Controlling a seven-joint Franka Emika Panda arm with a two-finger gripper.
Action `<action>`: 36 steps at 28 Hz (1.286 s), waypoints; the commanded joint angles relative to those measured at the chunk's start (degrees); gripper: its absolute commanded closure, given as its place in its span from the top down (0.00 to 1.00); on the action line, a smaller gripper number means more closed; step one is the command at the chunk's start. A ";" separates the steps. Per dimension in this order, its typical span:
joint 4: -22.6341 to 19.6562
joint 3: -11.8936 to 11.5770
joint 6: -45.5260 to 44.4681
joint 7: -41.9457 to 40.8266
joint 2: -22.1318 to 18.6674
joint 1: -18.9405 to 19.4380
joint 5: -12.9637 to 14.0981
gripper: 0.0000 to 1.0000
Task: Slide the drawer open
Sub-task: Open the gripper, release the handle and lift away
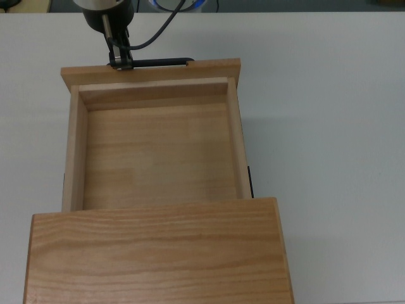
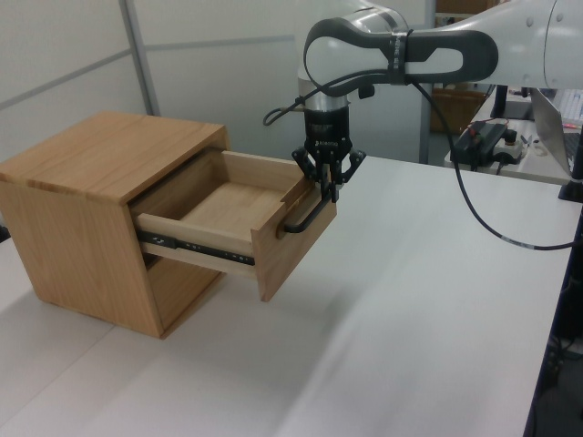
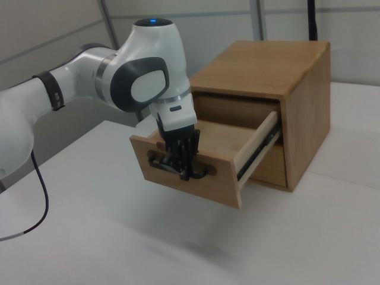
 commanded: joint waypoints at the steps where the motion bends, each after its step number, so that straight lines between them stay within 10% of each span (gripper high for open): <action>1: -0.13 -0.44 0.83 -1.93 -2.59 -0.98 2.12 0.00; 10: 0.66 0.26 6.99 -1.32 -3.55 -0.63 2.38 0.14; 17: 4.26 0.26 8.05 -2.02 -4.78 -0.63 5.02 1.00; 36: 7.79 -0.27 7.08 -22.05 -9.09 -0.63 4.41 1.00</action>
